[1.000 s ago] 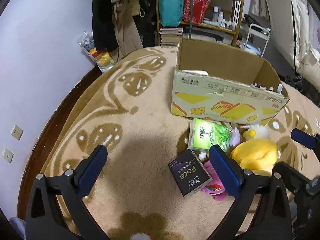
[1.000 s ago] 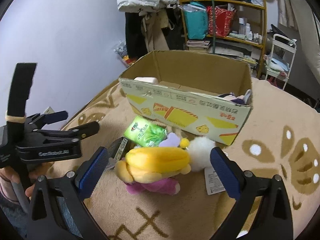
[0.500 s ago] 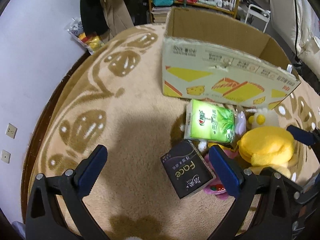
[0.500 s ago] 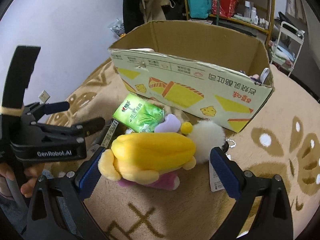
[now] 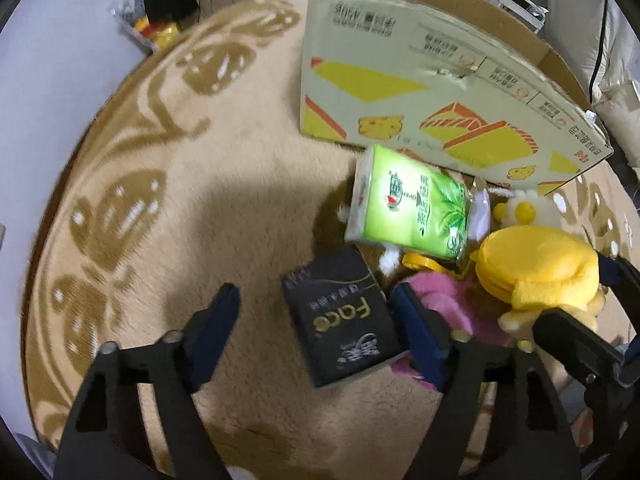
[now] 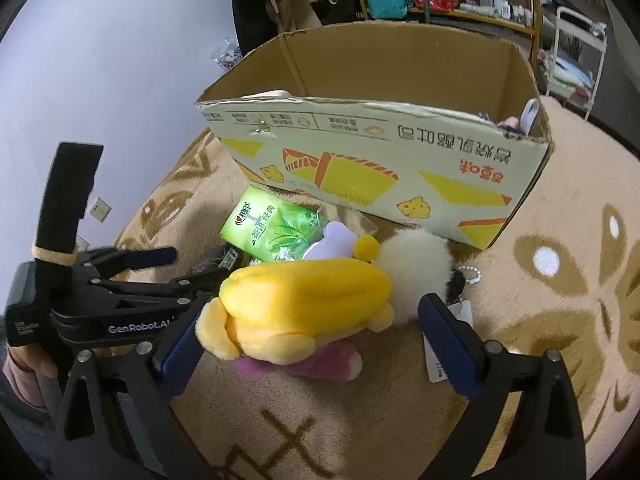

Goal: Organize soft objects
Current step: 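Grasp the black Face tissue pack with the left tool while the right tool grasps the yellow duck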

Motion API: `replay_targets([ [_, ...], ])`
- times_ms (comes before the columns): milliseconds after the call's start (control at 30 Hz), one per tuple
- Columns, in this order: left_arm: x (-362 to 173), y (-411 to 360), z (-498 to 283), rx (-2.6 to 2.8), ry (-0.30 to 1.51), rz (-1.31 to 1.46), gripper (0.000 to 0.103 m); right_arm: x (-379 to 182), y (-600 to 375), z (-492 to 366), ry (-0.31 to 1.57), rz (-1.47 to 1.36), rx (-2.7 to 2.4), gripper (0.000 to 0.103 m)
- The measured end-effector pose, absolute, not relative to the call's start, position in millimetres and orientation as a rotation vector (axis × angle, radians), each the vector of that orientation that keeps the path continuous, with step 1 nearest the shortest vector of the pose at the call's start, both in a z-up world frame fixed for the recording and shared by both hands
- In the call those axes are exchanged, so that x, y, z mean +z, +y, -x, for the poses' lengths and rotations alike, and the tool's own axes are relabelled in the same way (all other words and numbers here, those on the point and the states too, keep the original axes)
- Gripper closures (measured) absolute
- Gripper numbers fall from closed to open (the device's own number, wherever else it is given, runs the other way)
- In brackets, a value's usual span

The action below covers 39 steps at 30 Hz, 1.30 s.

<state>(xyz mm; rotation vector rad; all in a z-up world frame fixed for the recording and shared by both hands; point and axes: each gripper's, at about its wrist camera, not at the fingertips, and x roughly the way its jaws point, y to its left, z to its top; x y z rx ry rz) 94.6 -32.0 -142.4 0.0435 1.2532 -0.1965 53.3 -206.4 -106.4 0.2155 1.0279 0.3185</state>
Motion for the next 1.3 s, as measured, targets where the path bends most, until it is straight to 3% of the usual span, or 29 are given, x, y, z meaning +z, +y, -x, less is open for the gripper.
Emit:
replay_targets([
  [100,-156,-31,-98,-0.183,1.311,-0.047,0.051,-109,-208,-58,1.040,-0.248,0.336,0.005],
  [200,-158,-33,-98,-0.187,1.299,-0.063,0.055,-111,-212,-62,1.049,-0.300,0.359,0.012],
  [667,-142,-41,-86,-0.185,1.213,-0.110,0.056,-110,-224,-63,1.034,-0.368,0.322,0.023],
  [1300,-94,-30,-61,-0.134,1.001,-0.073,0.056,-102,-243,-42,1.000,-0.447,0.271,0.024],
])
